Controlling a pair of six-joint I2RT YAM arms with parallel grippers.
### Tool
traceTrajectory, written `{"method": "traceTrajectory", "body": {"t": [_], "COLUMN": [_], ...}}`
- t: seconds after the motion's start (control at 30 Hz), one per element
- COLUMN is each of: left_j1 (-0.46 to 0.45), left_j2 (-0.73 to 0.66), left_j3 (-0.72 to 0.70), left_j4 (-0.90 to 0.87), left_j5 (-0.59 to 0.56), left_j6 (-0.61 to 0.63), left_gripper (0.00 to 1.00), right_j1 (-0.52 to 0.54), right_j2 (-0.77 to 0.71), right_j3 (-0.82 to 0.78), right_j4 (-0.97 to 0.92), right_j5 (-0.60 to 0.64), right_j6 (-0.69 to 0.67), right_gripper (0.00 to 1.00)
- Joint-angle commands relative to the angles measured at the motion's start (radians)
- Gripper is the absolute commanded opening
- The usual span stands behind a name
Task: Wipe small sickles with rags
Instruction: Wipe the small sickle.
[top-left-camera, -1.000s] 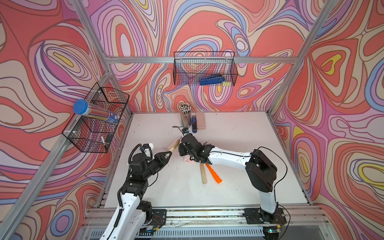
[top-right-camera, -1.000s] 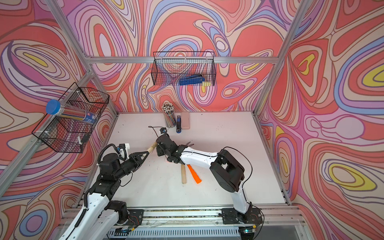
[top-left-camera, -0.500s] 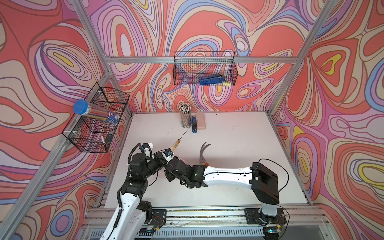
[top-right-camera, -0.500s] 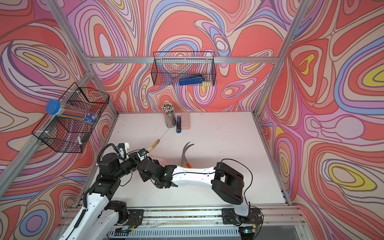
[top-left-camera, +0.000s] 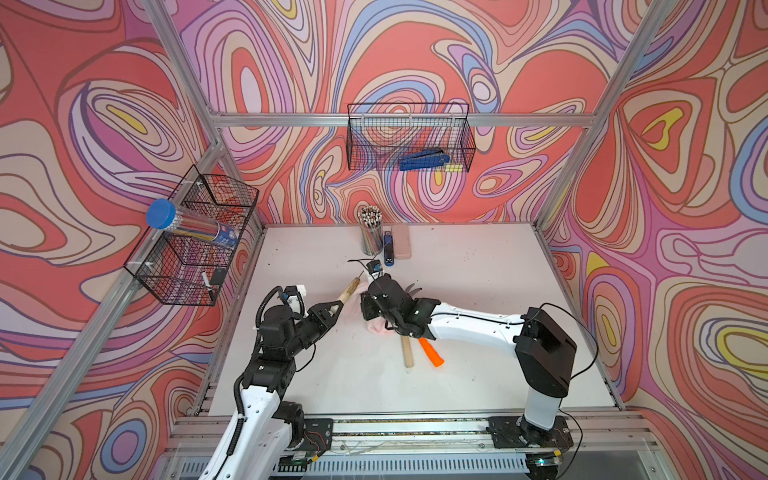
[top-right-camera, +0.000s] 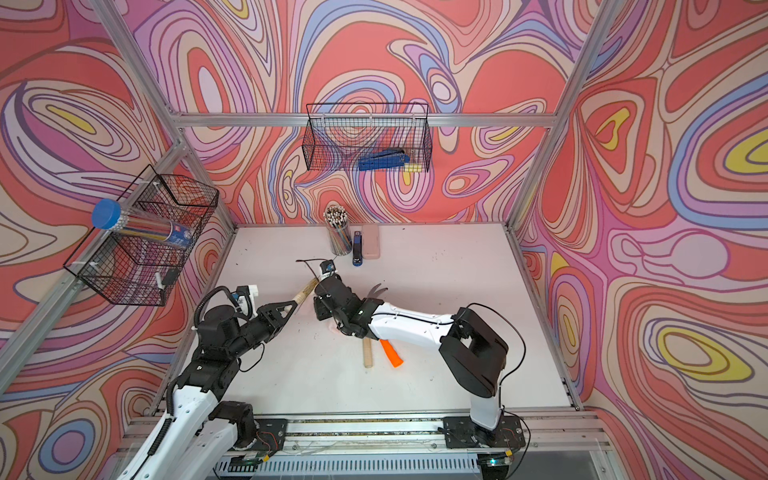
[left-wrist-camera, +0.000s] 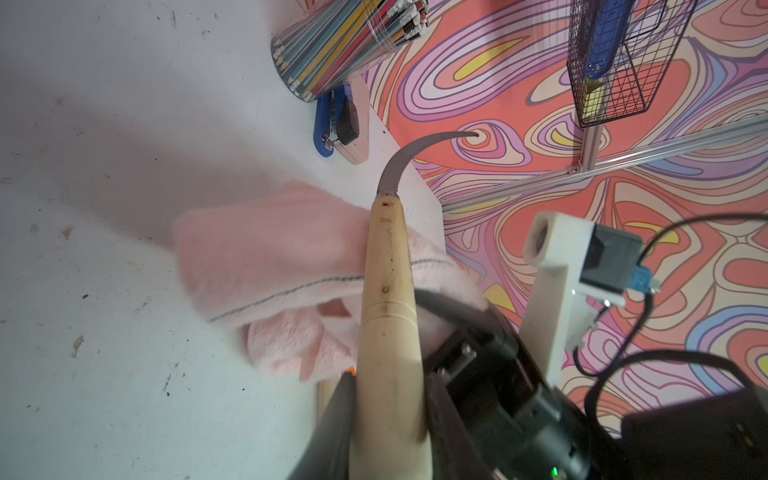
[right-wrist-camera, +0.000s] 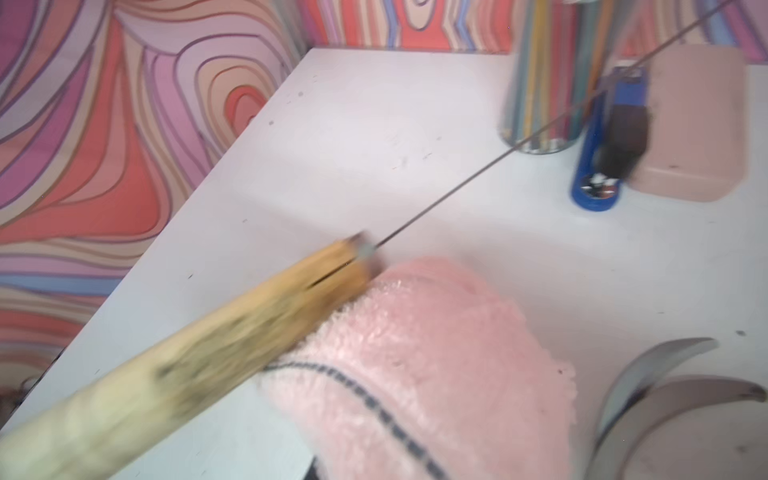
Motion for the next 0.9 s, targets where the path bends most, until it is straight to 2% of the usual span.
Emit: {"method": "traceTrajectory", "body": {"t": [0.0,0.17,0.57,0.67,0.77,0.87], "left_j1": [-0.001,-0.002,-0.002,0.000,-0.001,-0.001], "left_j2": [-0.003,0.000,-0.007,-0.008,-0.012,-0.016], "left_j3": [0.021,0.024,0.021,0.022,0.022,0.021], "left_j4": [-0.015,-0.016,-0.026,-0.027,-0.028,-0.030], "left_j5": [0.004,0.006,-0.007,-0.007,-0.007,-0.005], "left_j6": [0.017,0.019,0.024,0.024,0.024,0.024], "left_gripper": [0.00,0.00,0.00,0.00,0.00,0.00], "right_j1": [-0.012,0.002,0.246,0.255,0.254,0.217], "right_j2": [-0.038,-0.035,-0.061,-0.071,-0.067,-0.057], "right_j3": [0.004,0.025,0.050,0.042,0.036,0.032], "right_j4": [0.036,0.051,0.075,0.081,0.068,0.051], "right_j5": [-0.010,-0.085,-0.016,-0.021,0.026,0.026], "right_j6": [0.004,-0.007,-0.082,-0.071,-0.068,-0.047], "right_gripper": [0.00,0.00,0.00,0.00,0.00,0.00]}}
